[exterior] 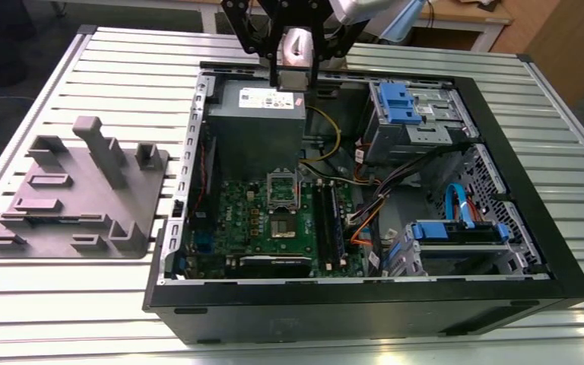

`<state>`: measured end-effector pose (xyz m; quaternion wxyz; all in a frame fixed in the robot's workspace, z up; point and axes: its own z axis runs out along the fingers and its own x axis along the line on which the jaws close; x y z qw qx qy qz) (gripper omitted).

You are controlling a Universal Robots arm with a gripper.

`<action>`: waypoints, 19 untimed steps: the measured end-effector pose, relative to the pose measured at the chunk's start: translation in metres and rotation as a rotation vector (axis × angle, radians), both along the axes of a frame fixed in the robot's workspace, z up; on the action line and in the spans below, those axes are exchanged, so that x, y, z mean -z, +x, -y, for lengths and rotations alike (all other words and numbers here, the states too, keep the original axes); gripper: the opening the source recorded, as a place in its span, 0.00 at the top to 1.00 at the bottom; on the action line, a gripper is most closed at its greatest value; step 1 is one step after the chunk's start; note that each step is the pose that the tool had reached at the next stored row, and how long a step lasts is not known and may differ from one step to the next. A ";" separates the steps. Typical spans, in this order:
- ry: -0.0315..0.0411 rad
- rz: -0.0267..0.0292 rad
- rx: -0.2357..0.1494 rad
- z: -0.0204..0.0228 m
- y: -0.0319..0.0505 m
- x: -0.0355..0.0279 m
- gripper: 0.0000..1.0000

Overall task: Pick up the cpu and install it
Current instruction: 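Pick up the cpu and move it towards the insertion slot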

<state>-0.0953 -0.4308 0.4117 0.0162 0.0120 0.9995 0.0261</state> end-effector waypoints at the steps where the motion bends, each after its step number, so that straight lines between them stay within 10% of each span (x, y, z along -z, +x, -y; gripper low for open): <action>1: 0.0002 0.0001 0.000 -0.0001 0.0001 0.0004 0.53; 19: -0.0002 -0.0001 0.000 0.0000 -0.0001 0.0279 0.53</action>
